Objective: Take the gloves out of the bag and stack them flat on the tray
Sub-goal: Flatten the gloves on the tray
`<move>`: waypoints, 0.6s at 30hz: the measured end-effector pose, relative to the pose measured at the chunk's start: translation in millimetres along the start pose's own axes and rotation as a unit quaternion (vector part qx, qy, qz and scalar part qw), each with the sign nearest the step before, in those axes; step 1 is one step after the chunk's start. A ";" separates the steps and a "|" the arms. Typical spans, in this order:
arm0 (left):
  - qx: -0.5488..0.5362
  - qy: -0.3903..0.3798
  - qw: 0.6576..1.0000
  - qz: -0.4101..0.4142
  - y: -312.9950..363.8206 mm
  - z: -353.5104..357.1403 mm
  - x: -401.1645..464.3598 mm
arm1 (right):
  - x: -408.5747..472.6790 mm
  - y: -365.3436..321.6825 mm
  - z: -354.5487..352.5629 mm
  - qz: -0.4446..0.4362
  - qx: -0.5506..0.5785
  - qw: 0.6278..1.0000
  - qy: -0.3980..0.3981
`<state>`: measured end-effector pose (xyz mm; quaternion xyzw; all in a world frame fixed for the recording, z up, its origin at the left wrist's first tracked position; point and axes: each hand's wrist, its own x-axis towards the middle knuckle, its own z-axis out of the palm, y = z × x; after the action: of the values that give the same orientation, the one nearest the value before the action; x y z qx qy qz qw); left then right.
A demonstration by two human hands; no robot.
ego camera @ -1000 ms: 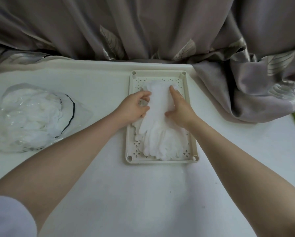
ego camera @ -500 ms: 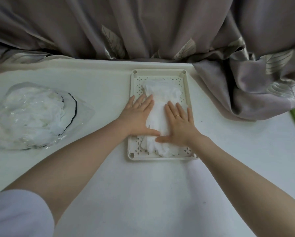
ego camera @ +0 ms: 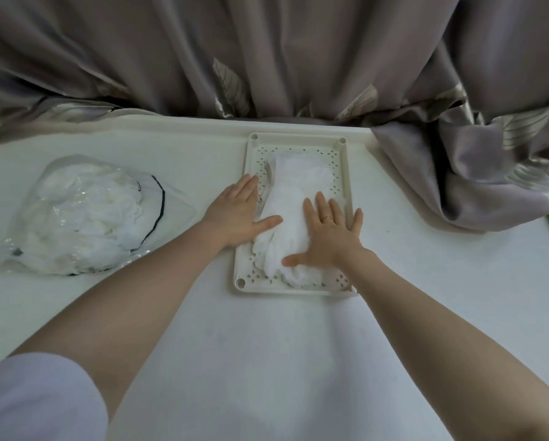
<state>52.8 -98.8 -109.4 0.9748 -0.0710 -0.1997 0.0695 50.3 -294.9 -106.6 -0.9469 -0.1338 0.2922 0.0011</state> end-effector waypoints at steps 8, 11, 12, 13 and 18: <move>-0.058 0.155 0.983 0.077 -51.9 -11.8 -51.4 | -25.5 -42.6 -19.8 -0.016 0.050 0.992 0.119; -0.024 0.260 0.961 0.086 -77.7 -18.3 -77.5 | -29.4 -84.4 -31.7 -0.094 0.118 0.977 0.151; -0.002 0.291 0.952 0.093 -86.6 -21.2 -85.7 | -29.7 -99.9 -34.1 -0.120 0.134 0.971 0.158; 0.024 0.311 0.946 0.087 -94.6 -24.9 -94.9 | -30.0 -115.9 -35.7 -0.146 0.147 0.964 0.165; 0.006 0.290 0.949 -0.126 -140.0 -38.2 -122.3 | -27.4 -186.5 -26.9 -0.221 0.196 0.944 0.149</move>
<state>-27.8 62.9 -51.2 0.9921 0.0742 0.0848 0.0556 -3.7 -120.0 -54.2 -0.9075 -0.2777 0.1609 0.2711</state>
